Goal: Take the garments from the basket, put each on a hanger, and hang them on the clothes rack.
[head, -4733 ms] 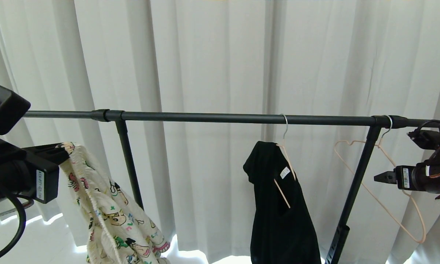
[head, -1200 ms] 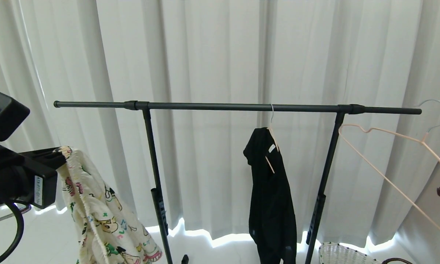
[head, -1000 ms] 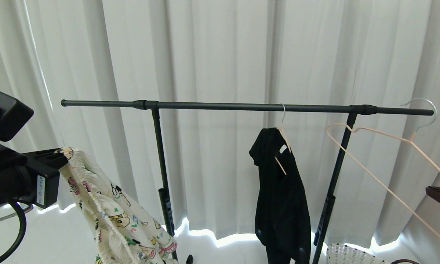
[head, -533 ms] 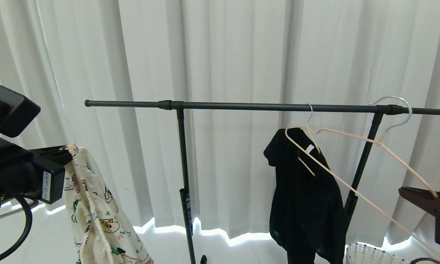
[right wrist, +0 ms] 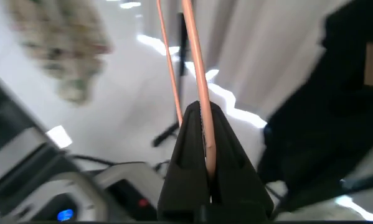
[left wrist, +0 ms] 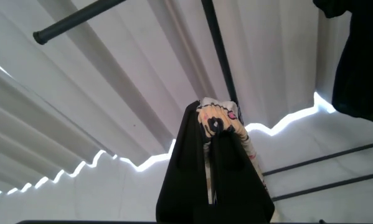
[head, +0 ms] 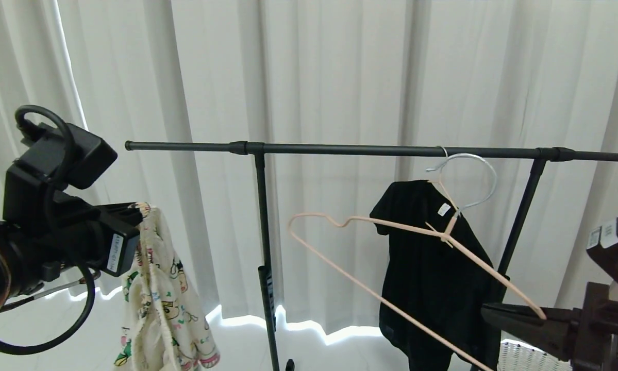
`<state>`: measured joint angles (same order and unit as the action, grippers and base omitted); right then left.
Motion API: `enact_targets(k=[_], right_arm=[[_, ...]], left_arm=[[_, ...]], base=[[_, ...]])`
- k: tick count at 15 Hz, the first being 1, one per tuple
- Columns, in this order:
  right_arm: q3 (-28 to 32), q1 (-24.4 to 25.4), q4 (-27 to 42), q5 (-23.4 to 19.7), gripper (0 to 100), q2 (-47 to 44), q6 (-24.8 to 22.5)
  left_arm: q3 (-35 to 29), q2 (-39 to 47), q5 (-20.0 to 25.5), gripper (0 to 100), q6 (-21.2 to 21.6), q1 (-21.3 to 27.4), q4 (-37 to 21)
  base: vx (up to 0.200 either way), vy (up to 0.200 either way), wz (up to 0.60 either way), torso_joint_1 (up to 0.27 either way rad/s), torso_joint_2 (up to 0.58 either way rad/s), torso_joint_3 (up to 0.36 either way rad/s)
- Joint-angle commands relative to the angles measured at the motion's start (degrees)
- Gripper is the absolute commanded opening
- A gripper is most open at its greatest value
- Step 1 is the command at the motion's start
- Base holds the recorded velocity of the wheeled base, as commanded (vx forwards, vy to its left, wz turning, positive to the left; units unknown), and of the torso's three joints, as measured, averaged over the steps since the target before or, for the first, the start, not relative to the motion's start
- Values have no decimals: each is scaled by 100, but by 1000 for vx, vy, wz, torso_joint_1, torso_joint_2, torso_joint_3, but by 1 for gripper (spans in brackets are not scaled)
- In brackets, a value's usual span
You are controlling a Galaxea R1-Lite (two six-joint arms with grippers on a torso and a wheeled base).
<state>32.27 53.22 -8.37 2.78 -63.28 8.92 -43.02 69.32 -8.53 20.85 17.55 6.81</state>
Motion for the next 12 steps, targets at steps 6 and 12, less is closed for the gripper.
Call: enact_targets(k=[6, 12], right_arm=[[403, 927, -885, 21, 0, -1266, 347], [640, 927, -894, 12, 0, -1556, 347]], left_arm=[[-1217, 1559, -70, 0, -1162, 117, -286], [-1288, 1831, -597, 0, -1645, 266, -295]], base=[[0, 0, 0, 0, 0, 0], [0, 0, 0, 0, 0, 0]])
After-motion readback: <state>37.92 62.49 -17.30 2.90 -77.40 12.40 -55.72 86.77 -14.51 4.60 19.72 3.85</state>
